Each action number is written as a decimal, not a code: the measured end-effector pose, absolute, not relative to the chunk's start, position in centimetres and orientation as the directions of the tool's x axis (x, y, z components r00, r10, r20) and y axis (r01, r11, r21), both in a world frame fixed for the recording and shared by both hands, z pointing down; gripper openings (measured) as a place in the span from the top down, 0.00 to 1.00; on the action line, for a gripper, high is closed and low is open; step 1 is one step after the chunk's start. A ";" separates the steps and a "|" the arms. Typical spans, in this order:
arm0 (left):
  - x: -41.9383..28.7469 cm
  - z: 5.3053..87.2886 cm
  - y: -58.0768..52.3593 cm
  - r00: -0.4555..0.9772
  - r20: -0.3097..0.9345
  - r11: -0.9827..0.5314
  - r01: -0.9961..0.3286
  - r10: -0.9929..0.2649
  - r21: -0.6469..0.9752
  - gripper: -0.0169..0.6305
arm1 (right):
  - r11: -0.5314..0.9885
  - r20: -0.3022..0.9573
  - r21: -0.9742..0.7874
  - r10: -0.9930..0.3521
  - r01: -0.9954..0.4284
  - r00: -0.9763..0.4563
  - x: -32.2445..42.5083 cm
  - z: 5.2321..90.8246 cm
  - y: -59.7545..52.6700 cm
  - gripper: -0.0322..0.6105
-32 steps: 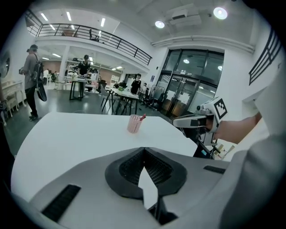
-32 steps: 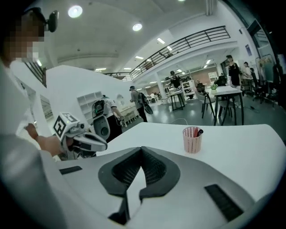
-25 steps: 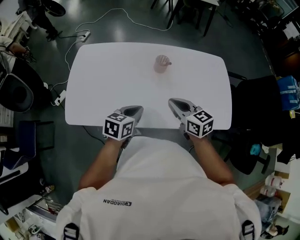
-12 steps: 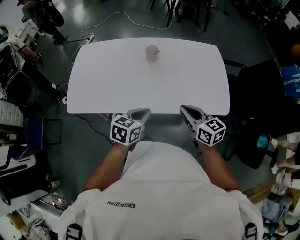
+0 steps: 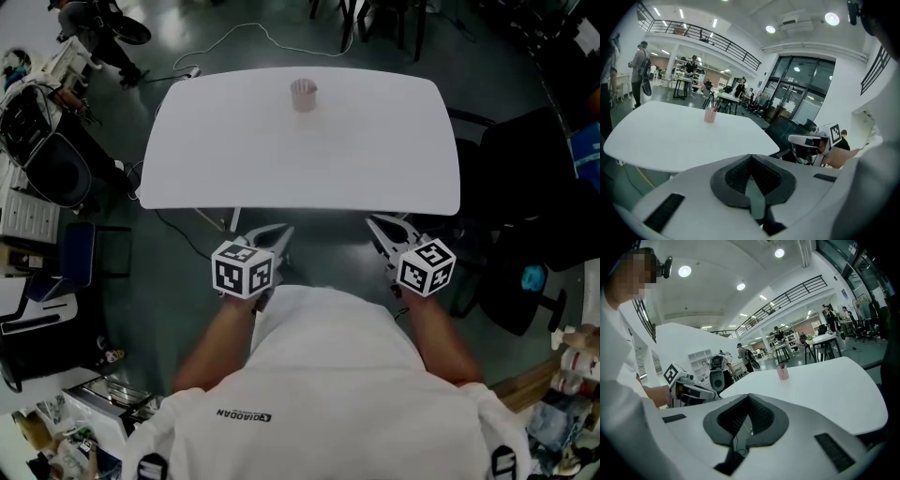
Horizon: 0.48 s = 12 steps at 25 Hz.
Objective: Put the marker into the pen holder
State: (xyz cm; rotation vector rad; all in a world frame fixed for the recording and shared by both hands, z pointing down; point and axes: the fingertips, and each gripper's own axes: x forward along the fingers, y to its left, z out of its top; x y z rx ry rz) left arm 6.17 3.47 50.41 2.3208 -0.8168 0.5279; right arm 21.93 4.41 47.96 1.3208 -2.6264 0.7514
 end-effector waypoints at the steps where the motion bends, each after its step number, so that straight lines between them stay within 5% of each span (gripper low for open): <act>1: 6.2 50.3 3.4 0.727 0.539 -0.622 -0.667 -0.425 0.409 0.93 | 0.499 0.305 -0.379 -0.728 -0.780 -0.614 22.1 48.0 4.4 0.92; 12: 6.4 48.3 2.5 0.710 0.544 -0.679 -0.665 -0.447 0.310 0.93 | 0.502 0.264 -0.387 -0.743 -0.773 -0.615 20.9 47.0 5.0 0.92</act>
